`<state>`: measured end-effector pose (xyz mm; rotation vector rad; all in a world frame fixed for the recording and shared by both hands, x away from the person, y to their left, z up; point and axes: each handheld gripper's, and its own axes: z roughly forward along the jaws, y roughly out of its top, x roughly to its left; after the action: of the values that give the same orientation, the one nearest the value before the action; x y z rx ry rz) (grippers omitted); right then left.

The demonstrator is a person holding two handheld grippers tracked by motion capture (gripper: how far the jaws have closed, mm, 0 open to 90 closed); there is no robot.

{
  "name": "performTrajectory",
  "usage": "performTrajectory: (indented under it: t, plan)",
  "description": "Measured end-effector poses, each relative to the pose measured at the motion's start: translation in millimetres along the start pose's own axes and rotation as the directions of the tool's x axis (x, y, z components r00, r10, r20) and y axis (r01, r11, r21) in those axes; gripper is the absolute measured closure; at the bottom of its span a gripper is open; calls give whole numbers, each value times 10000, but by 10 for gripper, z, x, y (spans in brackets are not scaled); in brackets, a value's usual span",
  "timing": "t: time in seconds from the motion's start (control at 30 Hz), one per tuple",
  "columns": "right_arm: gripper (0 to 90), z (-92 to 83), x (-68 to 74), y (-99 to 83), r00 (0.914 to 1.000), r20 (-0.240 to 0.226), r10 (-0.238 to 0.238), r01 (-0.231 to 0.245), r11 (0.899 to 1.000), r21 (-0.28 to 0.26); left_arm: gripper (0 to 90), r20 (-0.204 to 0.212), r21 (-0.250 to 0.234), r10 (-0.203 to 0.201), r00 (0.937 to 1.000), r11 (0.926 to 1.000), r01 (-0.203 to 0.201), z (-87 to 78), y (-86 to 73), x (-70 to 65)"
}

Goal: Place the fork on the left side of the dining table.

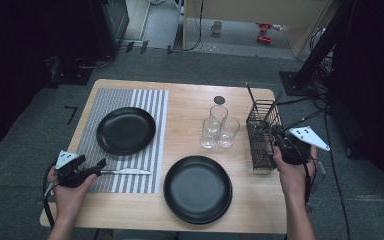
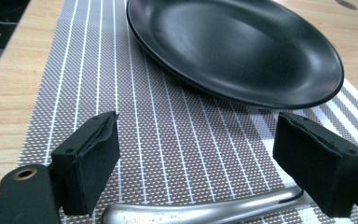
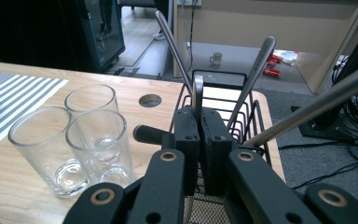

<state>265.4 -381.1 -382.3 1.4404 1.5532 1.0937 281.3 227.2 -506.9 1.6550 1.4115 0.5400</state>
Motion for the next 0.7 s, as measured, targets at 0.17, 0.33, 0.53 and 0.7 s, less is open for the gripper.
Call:
performTrajectory:
  t: [0.17, 0.33, 0.53, 0.7]
  plan:
    - [874, 26, -26, -42, 10000, 39, 3, -3, 10000, -39, 151, 175, -256, 162, 9997, 9995, -158, -63, 83, -100]
    - [866, 95, -66, -125, 9999, 82, 142, -144, 9997, 218, 151, 414, -331, 403, 9983, 9987, -389, -91, 139, -235]
    - [883, 76, -106, -171, 9994, -81, 336, -336, 9994, 49, 151, 687, -507, 580, 9960, 9972, -546, -112, 213, -359]
    - [886, 30, -109, -121, 9993, -24, 373, -374, 9986, -376, 152, 877, -509, 641, 9941, 9969, -598, -84, 243, -426]
